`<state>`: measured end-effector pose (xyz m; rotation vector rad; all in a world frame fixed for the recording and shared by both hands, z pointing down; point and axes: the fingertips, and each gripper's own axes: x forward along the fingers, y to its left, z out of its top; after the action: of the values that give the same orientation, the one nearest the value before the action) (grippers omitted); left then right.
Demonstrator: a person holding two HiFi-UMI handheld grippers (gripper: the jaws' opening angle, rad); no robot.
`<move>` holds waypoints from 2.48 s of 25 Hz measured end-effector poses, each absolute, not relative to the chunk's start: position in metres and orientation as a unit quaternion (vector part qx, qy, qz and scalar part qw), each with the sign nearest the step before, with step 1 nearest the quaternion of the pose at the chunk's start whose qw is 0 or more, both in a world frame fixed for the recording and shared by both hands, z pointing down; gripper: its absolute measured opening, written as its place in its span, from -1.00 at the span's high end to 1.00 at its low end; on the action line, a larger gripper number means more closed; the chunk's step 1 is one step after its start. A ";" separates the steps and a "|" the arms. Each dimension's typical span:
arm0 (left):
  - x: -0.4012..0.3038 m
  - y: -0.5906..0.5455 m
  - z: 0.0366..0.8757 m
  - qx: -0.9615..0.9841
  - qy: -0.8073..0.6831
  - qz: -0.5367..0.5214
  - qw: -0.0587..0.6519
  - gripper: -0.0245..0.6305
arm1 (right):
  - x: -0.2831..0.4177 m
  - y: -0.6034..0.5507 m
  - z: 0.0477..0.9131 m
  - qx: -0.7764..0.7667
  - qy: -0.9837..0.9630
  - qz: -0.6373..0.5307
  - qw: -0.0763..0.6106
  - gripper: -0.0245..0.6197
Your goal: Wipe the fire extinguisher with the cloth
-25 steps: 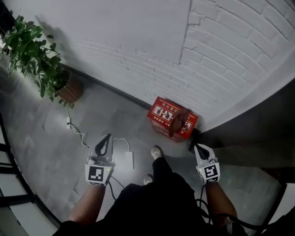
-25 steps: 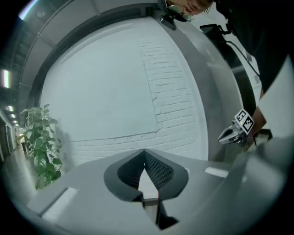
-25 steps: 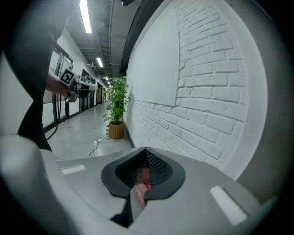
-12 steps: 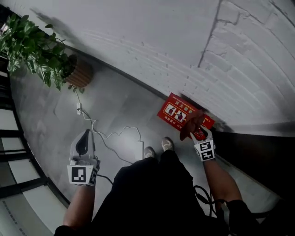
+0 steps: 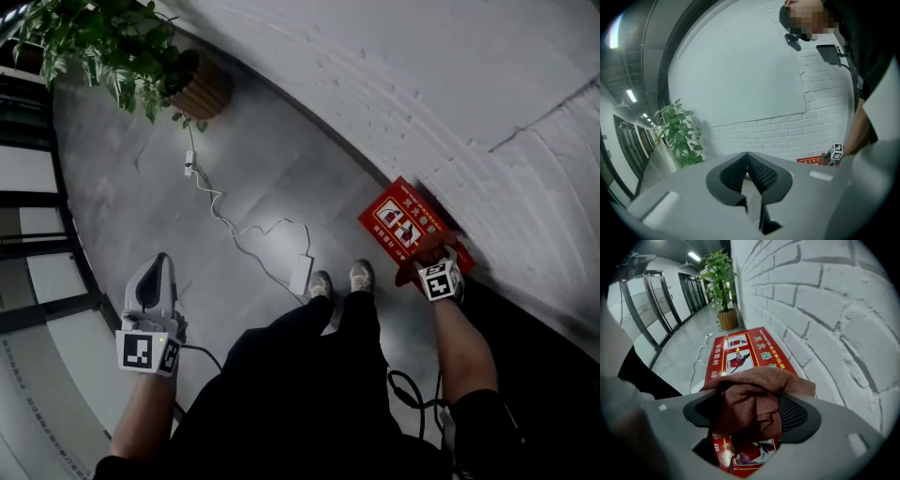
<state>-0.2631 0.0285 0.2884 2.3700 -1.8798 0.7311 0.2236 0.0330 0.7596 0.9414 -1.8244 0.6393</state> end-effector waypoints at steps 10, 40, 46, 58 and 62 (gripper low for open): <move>-0.288 0.044 0.300 0.721 -0.649 0.237 0.055 0.93 | 0.154 -0.046 0.739 0.348 -0.791 0.228 0.448 0.62; -0.252 -0.029 0.302 0.794 -0.573 0.200 0.033 0.93 | 0.340 0.067 0.756 0.441 -0.634 0.348 0.532 0.64; -0.260 -0.022 0.301 0.792 -0.578 0.195 0.032 0.93 | 0.391 0.150 0.757 0.453 -0.535 0.408 0.585 0.64; -0.327 0.056 0.298 0.698 -0.684 0.204 0.056 0.93 | 0.125 -0.104 0.719 0.339 -0.807 0.150 0.460 0.65; -0.341 0.089 0.293 0.666 -0.707 0.232 0.060 0.93 | 0.087 -0.133 0.758 0.286 -0.787 0.188 0.514 0.66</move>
<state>-0.3409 0.0889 0.2933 2.0153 -2.1386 0.7024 0.0875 -0.1331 0.7583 0.6863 -1.8911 0.4515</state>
